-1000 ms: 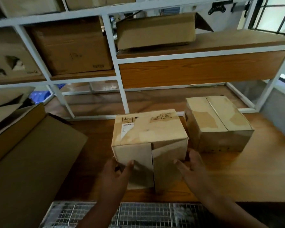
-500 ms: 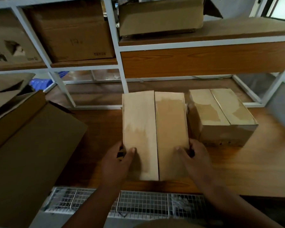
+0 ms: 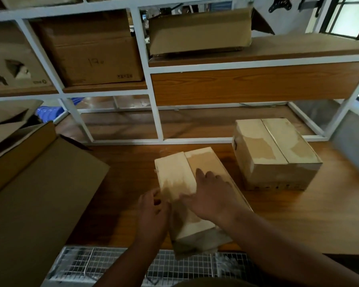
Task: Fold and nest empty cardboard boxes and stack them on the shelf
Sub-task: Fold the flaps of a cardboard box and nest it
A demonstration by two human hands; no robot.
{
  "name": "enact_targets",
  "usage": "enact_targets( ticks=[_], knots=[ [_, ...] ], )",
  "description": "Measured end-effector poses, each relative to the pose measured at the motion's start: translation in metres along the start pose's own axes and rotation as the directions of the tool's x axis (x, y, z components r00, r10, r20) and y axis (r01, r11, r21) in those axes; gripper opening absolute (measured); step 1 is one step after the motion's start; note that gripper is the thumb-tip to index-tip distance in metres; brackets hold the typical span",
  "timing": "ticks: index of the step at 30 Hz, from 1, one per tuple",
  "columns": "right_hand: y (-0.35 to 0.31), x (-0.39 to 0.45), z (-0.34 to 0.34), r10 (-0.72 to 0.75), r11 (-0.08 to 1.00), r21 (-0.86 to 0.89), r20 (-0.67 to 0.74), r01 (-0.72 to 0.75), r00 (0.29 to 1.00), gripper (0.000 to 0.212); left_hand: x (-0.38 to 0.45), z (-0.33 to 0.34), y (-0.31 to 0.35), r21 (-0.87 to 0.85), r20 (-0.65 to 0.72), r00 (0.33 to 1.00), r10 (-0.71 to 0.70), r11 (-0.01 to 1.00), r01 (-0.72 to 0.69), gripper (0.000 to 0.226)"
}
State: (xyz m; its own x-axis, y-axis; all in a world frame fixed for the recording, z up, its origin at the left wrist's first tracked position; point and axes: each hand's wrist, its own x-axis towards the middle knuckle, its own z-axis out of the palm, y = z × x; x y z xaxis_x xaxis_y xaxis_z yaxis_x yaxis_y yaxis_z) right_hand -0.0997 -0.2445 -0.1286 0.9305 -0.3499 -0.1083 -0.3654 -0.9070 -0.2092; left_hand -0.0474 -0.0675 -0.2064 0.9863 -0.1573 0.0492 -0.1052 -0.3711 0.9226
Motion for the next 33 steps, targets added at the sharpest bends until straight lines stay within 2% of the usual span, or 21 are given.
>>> enact_targets(
  ticks=[2, 4, 6, 11, 13, 15, 17, 19, 22, 23, 24, 28, 30, 33],
  knots=[
    [-0.022, 0.010, 0.003, 0.012, 0.998, -0.070, 0.070, -0.007, 0.997, 0.120, 0.001, -0.002, -0.005, -0.134, 0.025, 0.999, -0.031, 0.990, 0.034, 0.020],
    [-0.041, 0.017, 0.010, 0.030, 0.989, -0.144, 0.104, -0.015, 0.994, 0.131, 0.002, -0.004, -0.012, -0.218, 0.073, 0.995, -0.061, 0.973, 0.075, 0.024],
    [-0.051, 0.020, 0.016, 0.058, 0.978, -0.204, 0.105, -0.036, 0.993, 0.136, 0.003, -0.005, -0.020, -0.263, 0.106, 0.990, -0.095, 0.957, 0.120, 0.033],
    [-0.058, 0.030, 0.025, 0.066, 0.965, -0.262, 0.154, -0.023, 0.986, 0.137, 0.007, -0.019, -0.022, -0.304, 0.165, 0.980, -0.115, 0.939, 0.161, 0.039],
    [-0.053, 0.033, 0.023, 0.004, 0.965, -0.260, 0.180, 0.044, 0.984, 0.132, 0.006, -0.026, -0.022, -0.249, 0.158, 0.986, -0.061, 0.963, 0.099, 0.037],
    [-0.038, 0.033, 0.020, -0.143, 0.950, -0.252, 0.179, 0.186, 0.973, 0.119, 0.006, -0.034, -0.022, -0.112, 0.133, 0.989, 0.068, 0.992, -0.053, 0.028],
    [-0.017, 0.034, 0.014, -0.298, 0.916, -0.206, 0.223, 0.344, 0.928, 0.113, 0.005, -0.044, -0.017, 0.059, 0.144, 0.965, 0.219, 0.971, -0.230, 0.019],
    [0.003, 0.036, 0.006, -0.396, 0.878, -0.155, 0.294, 0.453, 0.870, 0.113, 0.002, -0.053, -0.010, 0.229, 0.198, 0.904, 0.380, 0.878, -0.419, 0.022],
    [0.021, 0.041, -0.003, -0.451, 0.845, -0.125, 0.354, 0.520, 0.819, 0.114, -0.001, -0.059, -0.001, 0.450, 0.307, 0.759, 0.574, 0.615, -0.647, 0.016],
    [0.024, 0.041, -0.005, -0.457, 0.841, -0.123, 0.357, 0.526, 0.814, 0.115, 0.000, -0.060, -0.001, 0.472, 0.334, 0.730, 0.596, 0.565, -0.677, 0.012],
    [0.026, 0.041, -0.005, -0.460, 0.840, -0.125, 0.353, 0.528, 0.815, 0.116, 0.003, -0.060, -0.003, 0.491, 0.355, 0.729, 0.585, 0.547, -0.678, 0.015],
    [0.035, 0.043, 0.003, -0.379, 0.864, -0.237, 0.278, 0.445, 0.883, 0.117, 0.012, -0.064, -0.016, 0.574, 0.387, 0.762, 0.518, 0.511, -0.639, 0.046],
    [0.038, 0.044, 0.006, -0.339, 0.880, -0.266, 0.227, 0.393, 0.913, 0.116, 0.015, -0.065, -0.014, 0.578, 0.391, 0.762, 0.517, 0.506, -0.640, 0.048],
    [0.042, 0.043, 0.004, -0.363, 0.882, -0.248, 0.183, 0.400, 0.914, 0.114, 0.016, -0.066, 0.000, 0.569, 0.377, 0.764, 0.523, 0.521, -0.637, 0.046]
  ],
)
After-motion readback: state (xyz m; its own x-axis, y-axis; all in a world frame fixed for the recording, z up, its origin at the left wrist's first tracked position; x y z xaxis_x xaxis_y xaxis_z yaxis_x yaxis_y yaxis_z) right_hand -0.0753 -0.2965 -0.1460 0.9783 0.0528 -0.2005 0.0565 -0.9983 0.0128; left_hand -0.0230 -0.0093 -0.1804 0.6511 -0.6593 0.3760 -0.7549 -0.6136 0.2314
